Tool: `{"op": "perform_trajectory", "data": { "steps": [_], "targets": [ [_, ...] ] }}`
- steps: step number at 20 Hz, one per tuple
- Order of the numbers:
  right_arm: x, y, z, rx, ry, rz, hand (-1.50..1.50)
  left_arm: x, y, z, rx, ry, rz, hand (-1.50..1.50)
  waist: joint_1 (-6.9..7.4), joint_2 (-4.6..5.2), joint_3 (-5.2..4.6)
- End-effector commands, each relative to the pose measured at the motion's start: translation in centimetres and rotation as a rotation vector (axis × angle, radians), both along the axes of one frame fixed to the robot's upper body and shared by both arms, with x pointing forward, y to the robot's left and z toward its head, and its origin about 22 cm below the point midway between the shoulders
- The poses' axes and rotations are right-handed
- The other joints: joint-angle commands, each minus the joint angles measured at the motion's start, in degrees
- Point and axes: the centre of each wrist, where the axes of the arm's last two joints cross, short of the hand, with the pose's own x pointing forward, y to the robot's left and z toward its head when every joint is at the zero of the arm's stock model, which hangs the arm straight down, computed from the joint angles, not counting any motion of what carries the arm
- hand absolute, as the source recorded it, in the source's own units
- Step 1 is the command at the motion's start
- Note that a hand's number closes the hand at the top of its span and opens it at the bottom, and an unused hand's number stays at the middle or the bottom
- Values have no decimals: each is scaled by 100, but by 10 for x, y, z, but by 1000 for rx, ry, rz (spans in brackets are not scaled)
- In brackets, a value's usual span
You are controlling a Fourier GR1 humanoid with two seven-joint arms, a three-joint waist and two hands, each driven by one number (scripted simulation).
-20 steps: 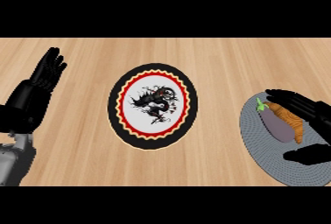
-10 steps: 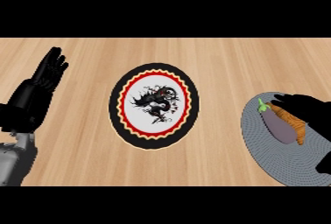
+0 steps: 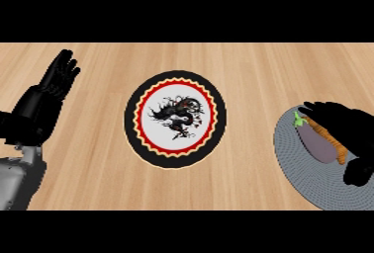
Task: Pick the croissant from the placemat and place it in the plate
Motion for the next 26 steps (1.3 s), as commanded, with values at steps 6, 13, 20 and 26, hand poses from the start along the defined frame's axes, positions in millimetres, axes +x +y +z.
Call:
{"op": "perform_trajectory", "data": {
  "steps": [6, 13, 20, 26],
  "targets": [
    [29, -9, -22, -124, 21, -116, -150, -14, 1, -5, -17, 10, -13, 0, 37, 0, 4],
    [30, -27, -67, -124, 41, -124, -150, -4, 18, 12, -7, -19, 25, 0, 11, 2, 5],
    [38, -30, -82, -153, 87, -125, -150, 4, 5, -4, -1, 12, 5, 0, -17, 1, 3],
    [48, -24, -107, -231, 51, -139, -150, -3, -1, -1, 1, -4, 0, 0, 21, 4, 6]
  ]
}}
